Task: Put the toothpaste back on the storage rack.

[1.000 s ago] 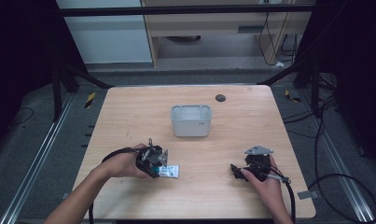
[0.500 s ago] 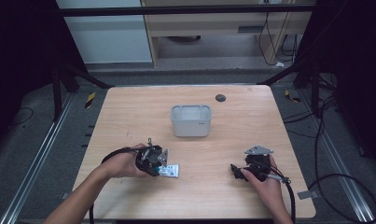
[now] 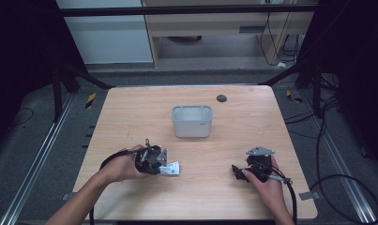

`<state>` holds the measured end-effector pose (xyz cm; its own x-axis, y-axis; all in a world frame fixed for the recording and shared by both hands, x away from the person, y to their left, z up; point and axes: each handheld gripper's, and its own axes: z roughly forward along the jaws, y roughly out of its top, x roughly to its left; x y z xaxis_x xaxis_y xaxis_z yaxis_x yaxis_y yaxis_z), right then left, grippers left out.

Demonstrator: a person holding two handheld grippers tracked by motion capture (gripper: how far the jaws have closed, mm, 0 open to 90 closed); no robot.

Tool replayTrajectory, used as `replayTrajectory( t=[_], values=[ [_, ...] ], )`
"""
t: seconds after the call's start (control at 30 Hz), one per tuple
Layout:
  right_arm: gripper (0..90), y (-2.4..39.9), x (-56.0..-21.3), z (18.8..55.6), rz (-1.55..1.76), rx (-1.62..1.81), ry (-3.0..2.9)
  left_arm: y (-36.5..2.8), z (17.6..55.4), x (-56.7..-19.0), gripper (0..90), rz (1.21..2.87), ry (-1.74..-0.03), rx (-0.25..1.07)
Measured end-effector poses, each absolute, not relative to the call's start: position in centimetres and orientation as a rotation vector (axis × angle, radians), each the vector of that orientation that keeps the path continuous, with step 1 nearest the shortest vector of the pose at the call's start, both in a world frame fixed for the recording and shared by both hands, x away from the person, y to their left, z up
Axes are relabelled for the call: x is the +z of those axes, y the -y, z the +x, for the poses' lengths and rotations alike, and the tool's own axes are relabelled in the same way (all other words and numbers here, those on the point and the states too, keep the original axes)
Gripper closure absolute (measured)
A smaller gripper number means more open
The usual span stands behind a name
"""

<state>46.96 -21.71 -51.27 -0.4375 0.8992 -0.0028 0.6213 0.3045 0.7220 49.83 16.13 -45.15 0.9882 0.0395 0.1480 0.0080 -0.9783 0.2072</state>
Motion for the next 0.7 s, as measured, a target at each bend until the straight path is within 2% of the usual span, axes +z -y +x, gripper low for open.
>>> replayTrajectory(
  t=[0.7],
  values=[
    [0.7, 21.7, -51.3, 47.0, 1.355, 0.923, -2.17, -17.4, 50.5, -41.2, 77.6, 2.823, -0.266, 0.354]
  ],
)
